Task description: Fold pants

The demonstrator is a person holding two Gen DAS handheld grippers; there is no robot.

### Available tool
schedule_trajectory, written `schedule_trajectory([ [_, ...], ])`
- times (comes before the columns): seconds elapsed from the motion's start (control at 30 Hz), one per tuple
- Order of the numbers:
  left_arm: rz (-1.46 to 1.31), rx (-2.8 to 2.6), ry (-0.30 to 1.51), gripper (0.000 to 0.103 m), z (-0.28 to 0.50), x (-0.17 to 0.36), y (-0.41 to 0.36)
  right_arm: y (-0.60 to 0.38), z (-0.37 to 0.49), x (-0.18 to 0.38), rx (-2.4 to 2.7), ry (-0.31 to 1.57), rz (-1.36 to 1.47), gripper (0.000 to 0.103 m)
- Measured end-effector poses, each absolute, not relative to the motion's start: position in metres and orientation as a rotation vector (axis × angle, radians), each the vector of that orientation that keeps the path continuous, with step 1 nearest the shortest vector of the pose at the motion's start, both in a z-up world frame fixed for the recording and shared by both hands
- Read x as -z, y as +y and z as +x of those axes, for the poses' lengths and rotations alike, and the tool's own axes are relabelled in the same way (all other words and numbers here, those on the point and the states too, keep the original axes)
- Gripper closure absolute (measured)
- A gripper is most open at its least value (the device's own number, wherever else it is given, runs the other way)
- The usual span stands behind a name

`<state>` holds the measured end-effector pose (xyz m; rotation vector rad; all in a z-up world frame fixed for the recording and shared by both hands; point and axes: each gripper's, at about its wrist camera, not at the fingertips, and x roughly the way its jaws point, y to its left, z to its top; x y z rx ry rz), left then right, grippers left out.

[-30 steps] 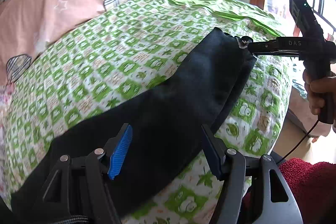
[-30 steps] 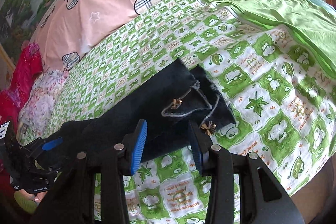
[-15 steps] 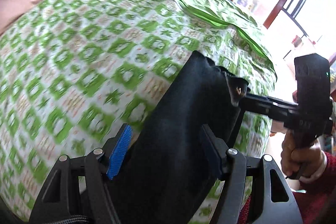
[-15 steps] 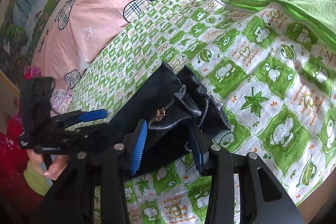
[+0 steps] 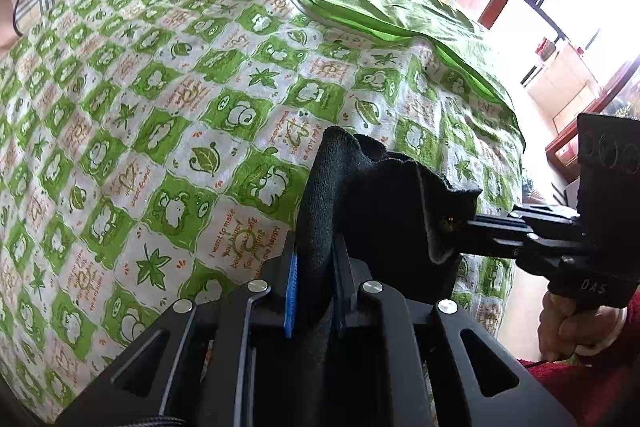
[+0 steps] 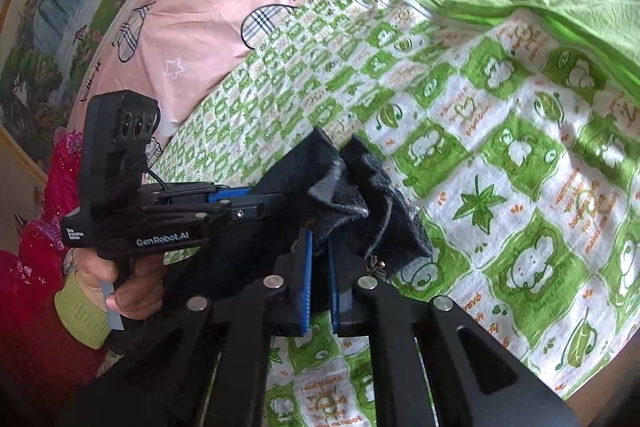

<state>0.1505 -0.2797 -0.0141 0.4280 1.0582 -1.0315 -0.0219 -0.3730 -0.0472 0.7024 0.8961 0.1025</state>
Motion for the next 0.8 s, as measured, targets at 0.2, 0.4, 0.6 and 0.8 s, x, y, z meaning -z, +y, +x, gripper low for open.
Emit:
schedule_trajectory([
  [0.2,0.461,1.076,0.994,0.091,0.137,-0.004,-0.290,-0.387,-0.035,0.030,-0.089,0.866,0.690,0.096],
  [0.4,0.539,1.052,1.004,0.089,0.133,0.017,-0.303,-0.386,-0.036,0.057,-0.047,0.940,0.697,0.096],
  [0.6,0.479,1.029,1.019,0.069,0.144,0.006,-0.293,-0.390,-0.042,0.054,-0.042,0.938,0.683,0.096],
  [0.8,0.485,1.012,1.044,0.065,0.150,0.009,-0.291,-0.393,-0.049,0.054,-0.033,0.943,0.747,0.084],
])
